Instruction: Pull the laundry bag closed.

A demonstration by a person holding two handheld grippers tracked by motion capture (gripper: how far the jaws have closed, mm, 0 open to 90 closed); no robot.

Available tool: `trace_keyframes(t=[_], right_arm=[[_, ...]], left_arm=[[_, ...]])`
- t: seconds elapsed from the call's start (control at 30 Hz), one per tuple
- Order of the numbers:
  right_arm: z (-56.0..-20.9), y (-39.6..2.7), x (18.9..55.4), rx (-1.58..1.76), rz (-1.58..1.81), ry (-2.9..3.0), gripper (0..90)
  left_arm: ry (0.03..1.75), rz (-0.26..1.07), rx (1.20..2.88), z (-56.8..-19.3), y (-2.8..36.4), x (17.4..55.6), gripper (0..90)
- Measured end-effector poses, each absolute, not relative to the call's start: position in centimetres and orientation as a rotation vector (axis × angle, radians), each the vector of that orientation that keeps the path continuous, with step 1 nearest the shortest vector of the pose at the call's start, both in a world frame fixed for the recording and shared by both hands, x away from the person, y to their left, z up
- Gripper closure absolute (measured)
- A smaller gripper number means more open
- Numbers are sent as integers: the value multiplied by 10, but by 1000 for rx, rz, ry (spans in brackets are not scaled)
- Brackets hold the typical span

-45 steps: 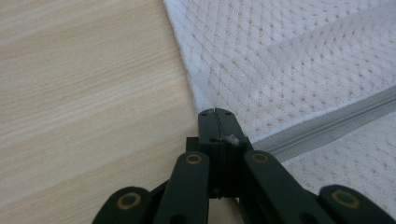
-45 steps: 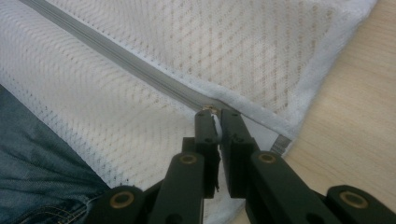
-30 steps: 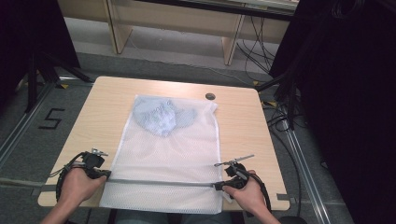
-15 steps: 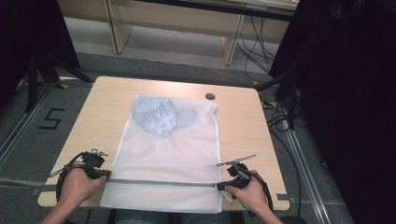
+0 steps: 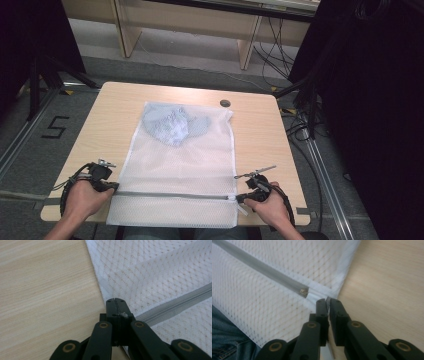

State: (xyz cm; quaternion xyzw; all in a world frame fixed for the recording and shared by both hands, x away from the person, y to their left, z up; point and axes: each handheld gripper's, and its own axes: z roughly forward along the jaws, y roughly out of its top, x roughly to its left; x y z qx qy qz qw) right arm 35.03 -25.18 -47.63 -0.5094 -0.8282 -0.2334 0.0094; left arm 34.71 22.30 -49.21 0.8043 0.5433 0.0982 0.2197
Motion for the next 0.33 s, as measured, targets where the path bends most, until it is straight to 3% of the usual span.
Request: trace_keyframes(t=[0.17, 0.33], right_arm=[[-470, -259, 353, -1655, -830, -2561, 800], [-472, -267, 357, -1642, -887, -2582, 737]], left_arm=[[1498, 281, 2226, -492, 223, 348, 887], [1504, 331, 2152, -485, 226, 345, 803]])
